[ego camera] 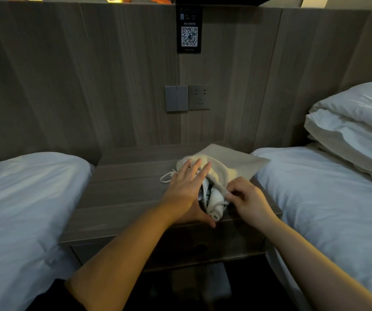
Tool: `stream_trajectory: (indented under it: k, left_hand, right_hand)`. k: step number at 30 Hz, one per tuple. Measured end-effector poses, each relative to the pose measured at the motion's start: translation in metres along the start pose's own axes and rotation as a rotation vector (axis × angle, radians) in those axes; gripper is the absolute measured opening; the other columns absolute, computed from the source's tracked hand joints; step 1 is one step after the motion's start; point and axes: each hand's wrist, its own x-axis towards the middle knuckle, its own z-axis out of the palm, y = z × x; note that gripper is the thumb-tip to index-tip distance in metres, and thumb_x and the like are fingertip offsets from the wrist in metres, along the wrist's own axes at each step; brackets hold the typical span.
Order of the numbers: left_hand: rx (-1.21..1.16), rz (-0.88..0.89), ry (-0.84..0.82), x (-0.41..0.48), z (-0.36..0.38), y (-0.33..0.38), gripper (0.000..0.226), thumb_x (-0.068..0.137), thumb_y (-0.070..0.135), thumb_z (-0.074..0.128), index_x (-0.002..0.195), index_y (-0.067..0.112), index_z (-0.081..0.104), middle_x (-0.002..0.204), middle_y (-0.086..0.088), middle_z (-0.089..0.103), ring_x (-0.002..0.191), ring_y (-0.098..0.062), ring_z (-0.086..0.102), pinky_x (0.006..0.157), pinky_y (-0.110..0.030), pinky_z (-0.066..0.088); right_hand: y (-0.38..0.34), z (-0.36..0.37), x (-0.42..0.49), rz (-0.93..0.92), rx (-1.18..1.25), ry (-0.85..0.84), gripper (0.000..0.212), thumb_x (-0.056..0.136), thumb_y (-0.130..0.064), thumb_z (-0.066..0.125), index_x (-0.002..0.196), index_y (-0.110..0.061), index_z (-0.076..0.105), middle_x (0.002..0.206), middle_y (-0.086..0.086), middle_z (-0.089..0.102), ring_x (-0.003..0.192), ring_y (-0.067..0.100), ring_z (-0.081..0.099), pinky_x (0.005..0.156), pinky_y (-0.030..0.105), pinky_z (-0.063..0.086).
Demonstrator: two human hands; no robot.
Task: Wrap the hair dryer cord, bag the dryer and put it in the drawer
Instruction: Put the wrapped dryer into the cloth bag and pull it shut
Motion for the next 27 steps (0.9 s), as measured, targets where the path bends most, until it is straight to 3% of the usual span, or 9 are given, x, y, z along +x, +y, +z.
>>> stream_trajectory:
  k: [3, 5, 6, 9, 12, 16, 20, 24, 27]
  left_hand:
    - [0.008, 0.017, 0.026, 0.001, 0.0, 0.001, 0.14, 0.051, 0.061, 0.08, 0.146, 0.025, -0.016, 0.157, 0.005, -0.018, 0.142, -0.016, -0.025, 0.119, -0.041, -0.005]
    - [-0.072, 0.055, 0.041, -0.004, -0.002, -0.006, 0.136, 0.053, 0.056, 0.081, 0.148, 0.023, -0.01, 0.158, 0.007, -0.012, 0.142, -0.011, -0.021, 0.118, -0.035, -0.004]
    - [-0.143, 0.061, 0.059, -0.009, -0.004, -0.011, 0.131, 0.055, 0.053, 0.081, 0.148, 0.023, -0.006, 0.158, 0.008, -0.006, 0.143, -0.008, -0.017, 0.118, -0.032, -0.002]
    - [-0.489, -0.074, 0.323, -0.014, -0.008, -0.03, 0.084, 0.081, 0.044, 0.062, 0.147, 0.019, 0.018, 0.152, 0.004, 0.02, 0.143, -0.01, 0.008, 0.116, -0.029, 0.011]
    - [-0.696, -0.364, 0.487, -0.001, -0.009, -0.047, 0.046, 0.094, 0.021, 0.05, 0.139, 0.014, 0.04, 0.145, -0.009, 0.041, 0.137, -0.02, 0.034, 0.112, -0.03, 0.025]
    - [-0.787, -0.436, 0.264, 0.018, -0.007, -0.043, 0.038, 0.091, 0.007, 0.053, 0.129, 0.004, 0.052, 0.122, -0.014, 0.061, 0.11, -0.025, 0.059, 0.091, -0.032, 0.046]
    - [-0.8, -0.413, 0.311, 0.023, -0.009, -0.047, 0.019, 0.088, 0.002, 0.057, 0.104, -0.001, 0.065, 0.077, -0.007, 0.063, 0.054, -0.001, 0.058, 0.052, -0.014, 0.044]
    - [-0.824, -0.424, 0.336, 0.02, -0.01, -0.059, 0.007, 0.084, -0.004, 0.06, 0.085, -0.007, 0.066, 0.06, -0.005, 0.058, 0.048, -0.002, 0.055, 0.047, -0.007, 0.041]
    - [-0.751, -0.411, 0.346, 0.017, -0.009, -0.064, 0.017, 0.083, -0.006, 0.057, 0.072, 0.002, 0.067, 0.056, -0.003, 0.058, 0.045, 0.001, 0.053, 0.048, -0.008, 0.041]
  right_hand:
    - [0.0, -0.009, 0.009, 0.011, -0.075, -0.046, 0.019, 0.082, -0.017, 0.066, 0.071, -0.031, 0.059, 0.09, -0.005, 0.057, 0.094, 0.015, 0.054, 0.084, 0.022, 0.039]
    - [-0.006, -0.011, 0.016, 0.026, -0.135, -0.008, 0.006, 0.083, -0.028, 0.064, 0.089, -0.028, 0.062, 0.104, 0.0, 0.055, 0.108, 0.02, 0.049, 0.092, 0.027, 0.035]
    - [-0.013, -0.01, 0.02, 0.036, -0.165, -0.001, 0.026, 0.083, -0.033, 0.063, 0.106, -0.022, 0.06, 0.115, 0.003, 0.052, 0.116, 0.023, 0.044, 0.096, 0.029, 0.032]
    - [-0.038, 0.001, 0.031, 0.022, -0.173, -0.044, 0.07, 0.079, -0.045, 0.067, 0.135, -0.014, 0.04, 0.138, 0.007, 0.038, 0.131, 0.025, 0.032, 0.108, 0.035, 0.028]
    - [-0.056, 0.018, 0.047, 0.039, -0.259, -0.118, 0.086, 0.072, -0.055, 0.067, 0.14, -0.017, 0.032, 0.144, 0.006, 0.035, 0.134, 0.026, 0.032, 0.111, 0.042, 0.027]
    - [-0.061, 0.031, 0.063, 0.079, -0.4, -0.25, 0.088, 0.069, -0.052, 0.07, 0.141, -0.023, 0.029, 0.145, 0.004, 0.036, 0.132, 0.028, 0.035, 0.109, 0.048, 0.029]
    - [-0.056, 0.031, 0.065, 0.08, -0.385, -0.195, 0.079, 0.071, -0.045, 0.073, 0.137, -0.019, 0.038, 0.138, 0.007, 0.043, 0.122, 0.029, 0.045, 0.098, 0.041, 0.043]
    - [-0.055, 0.031, 0.059, 0.064, -0.426, -0.122, 0.071, 0.072, -0.047, 0.072, 0.132, -0.023, 0.045, 0.133, 0.003, 0.048, 0.118, 0.027, 0.048, 0.092, 0.039, 0.045]
    - [-0.057, 0.03, 0.057, 0.063, -0.448, -0.074, 0.065, 0.073, -0.045, 0.071, 0.129, -0.023, 0.048, 0.129, 0.004, 0.05, 0.117, 0.027, 0.048, 0.09, 0.039, 0.047]
